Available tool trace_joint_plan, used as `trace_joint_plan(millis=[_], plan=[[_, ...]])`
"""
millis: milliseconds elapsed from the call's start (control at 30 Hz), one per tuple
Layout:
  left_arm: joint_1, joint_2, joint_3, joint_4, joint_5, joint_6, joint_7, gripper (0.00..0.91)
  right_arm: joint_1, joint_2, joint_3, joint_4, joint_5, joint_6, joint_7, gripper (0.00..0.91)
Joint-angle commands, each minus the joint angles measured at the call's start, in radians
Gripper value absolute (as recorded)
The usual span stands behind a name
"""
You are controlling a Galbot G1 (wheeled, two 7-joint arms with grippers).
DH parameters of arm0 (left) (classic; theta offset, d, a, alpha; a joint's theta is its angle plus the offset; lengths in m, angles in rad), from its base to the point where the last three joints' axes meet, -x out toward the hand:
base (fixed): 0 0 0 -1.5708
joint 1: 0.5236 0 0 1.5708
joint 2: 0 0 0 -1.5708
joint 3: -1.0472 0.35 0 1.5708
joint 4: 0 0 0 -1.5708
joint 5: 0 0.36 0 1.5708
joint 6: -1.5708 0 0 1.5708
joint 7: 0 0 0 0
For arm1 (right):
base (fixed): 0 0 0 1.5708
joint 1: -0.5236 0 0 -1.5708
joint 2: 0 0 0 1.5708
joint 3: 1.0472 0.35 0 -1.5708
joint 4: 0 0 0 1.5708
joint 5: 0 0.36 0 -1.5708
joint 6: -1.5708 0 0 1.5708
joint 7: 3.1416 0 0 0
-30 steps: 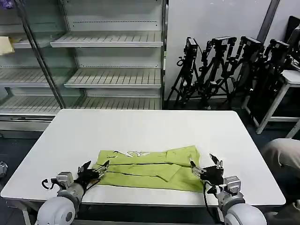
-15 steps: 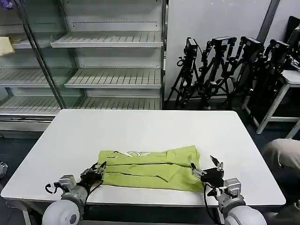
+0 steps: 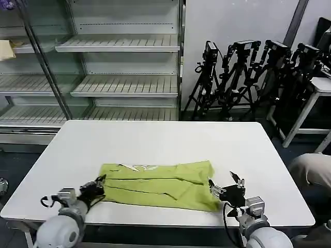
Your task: Fold and organize the clothes.
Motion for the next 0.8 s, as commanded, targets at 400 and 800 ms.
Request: trace_joint_plan(millis=[400,800], plan=[[0.049,0.23,-0.265,-0.08,0.188,-0.003,0.169,0.01,0.005,0.01,0.0,0.02,-0.011,0.019,-0.003,0.907],[0.003,0.008,0.213,-0.275,0.25,-0.002,0.172,0.01,-0.058,-0.013,0.066,0.05,-0.023,0.019,-0.002,0.907]])
